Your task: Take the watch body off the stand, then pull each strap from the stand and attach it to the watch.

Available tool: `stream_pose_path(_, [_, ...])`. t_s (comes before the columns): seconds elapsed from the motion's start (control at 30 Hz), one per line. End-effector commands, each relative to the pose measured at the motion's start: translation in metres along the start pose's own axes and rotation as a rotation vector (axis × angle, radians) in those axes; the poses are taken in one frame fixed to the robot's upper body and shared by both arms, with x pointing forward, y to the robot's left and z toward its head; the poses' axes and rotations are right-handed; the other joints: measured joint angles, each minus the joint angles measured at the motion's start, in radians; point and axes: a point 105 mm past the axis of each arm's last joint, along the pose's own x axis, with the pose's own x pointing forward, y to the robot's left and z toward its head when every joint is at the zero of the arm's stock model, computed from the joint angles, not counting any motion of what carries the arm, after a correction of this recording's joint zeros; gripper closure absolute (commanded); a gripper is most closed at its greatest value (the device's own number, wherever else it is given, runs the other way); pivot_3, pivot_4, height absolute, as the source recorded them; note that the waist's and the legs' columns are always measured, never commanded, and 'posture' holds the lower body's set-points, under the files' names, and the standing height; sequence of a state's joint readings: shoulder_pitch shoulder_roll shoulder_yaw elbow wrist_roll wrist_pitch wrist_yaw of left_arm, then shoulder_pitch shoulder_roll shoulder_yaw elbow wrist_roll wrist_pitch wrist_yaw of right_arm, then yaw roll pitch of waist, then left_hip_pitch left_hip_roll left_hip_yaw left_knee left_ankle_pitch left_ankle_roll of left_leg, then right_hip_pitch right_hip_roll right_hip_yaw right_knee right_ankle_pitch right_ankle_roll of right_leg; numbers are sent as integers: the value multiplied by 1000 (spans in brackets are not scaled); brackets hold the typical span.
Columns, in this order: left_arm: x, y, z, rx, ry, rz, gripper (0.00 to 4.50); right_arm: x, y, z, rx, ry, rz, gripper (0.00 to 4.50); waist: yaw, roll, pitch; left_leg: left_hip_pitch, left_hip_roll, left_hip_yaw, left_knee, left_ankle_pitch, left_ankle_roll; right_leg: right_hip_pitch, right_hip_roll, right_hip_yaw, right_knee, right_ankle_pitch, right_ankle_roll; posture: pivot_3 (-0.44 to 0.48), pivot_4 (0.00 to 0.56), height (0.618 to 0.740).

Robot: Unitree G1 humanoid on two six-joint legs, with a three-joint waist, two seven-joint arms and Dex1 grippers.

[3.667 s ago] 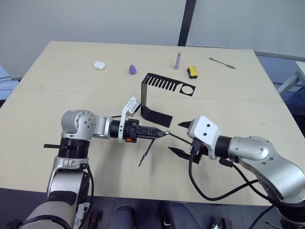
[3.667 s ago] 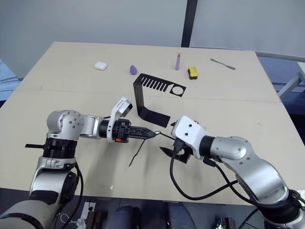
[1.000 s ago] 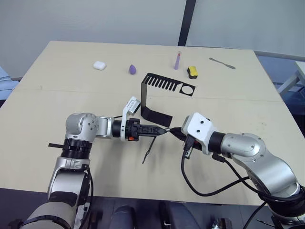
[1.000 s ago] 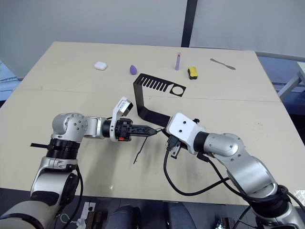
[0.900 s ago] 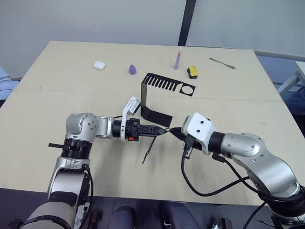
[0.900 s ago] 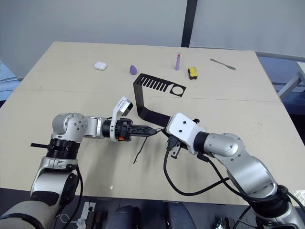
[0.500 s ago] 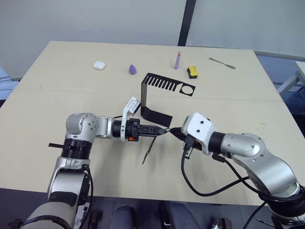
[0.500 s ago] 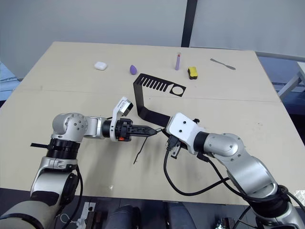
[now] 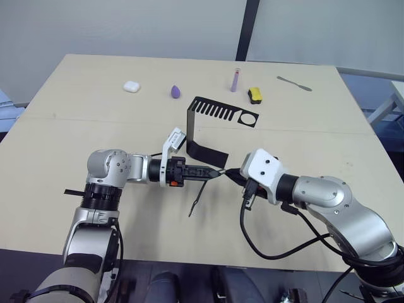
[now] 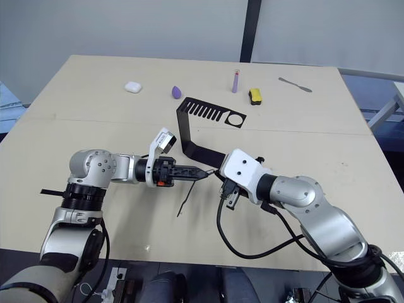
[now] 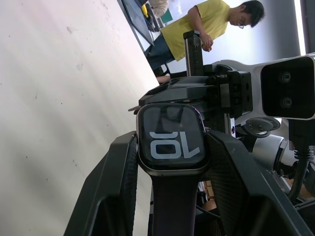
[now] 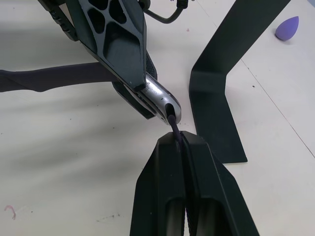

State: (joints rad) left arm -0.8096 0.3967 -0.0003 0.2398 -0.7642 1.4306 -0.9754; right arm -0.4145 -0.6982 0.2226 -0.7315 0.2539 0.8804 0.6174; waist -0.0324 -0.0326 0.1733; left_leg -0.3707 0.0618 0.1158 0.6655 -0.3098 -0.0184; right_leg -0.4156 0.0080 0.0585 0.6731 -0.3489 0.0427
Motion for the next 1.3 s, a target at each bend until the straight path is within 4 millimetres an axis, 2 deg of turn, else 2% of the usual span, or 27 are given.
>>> stream_pose_path(0.03, [2,-1,-3,-2,15,-12,2921,-5,-7,16,-54,-55,-35,4458,0,0,0,0,0,0,0,0,0,0,0,0,0,0,0,0,150,740])
stream_pose_path(0.83, [2,0,-5,5,17,-10,2921,-6,-8,17,-63,-52,-33,4458,0,0,0,0,0,0,0,0,0,0,0,0,0,0,0,0,150,740])
stream_pose_path(0.93, [1,0,-4,91,35,23,2921,-8,-8,16,-53,-49,-31,4458,-1,0,0,0,0,0,0,0,0,0,0,0,0,0,0,0,150,740])
stream_pose_path(1.0, [-1,-10,-4,275,81,34,2921,-15,-5,14,-45,-49,1,3397,-4,0,0,0,0,0,-1,0,0,0,0,0,-1,0,0,0,150,740])
stream_pose_path(1.07, [-3,-21,-4,438,129,35,2921,-25,-2,13,-24,-64,46,2607,-2,0,0,-1,0,0,-2,0,-1,-1,0,0,-1,0,0,0,150,740])
stream_pose_path(1.1, [-4,-24,-4,519,150,42,2921,-31,1,13,-17,-72,76,1945,-1,0,0,-1,0,0,-3,0,-1,0,0,0,-2,0,0,0,150,740])
stream_pose_path(1.23, [-9,-26,-11,915,261,97,2921,-53,9,18,49,-136,170,61,1,0,0,0,0,0,-3,0,0,1,0,0,-5,0,0,0,150,740])
stream_pose_path(1.3, [-11,-19,-17,1139,319,131,2921,-60,11,19,66,-153,193,61,-1,0,0,1,0,0,-3,0,0,3,0,0,-5,0,0,0,150,740])
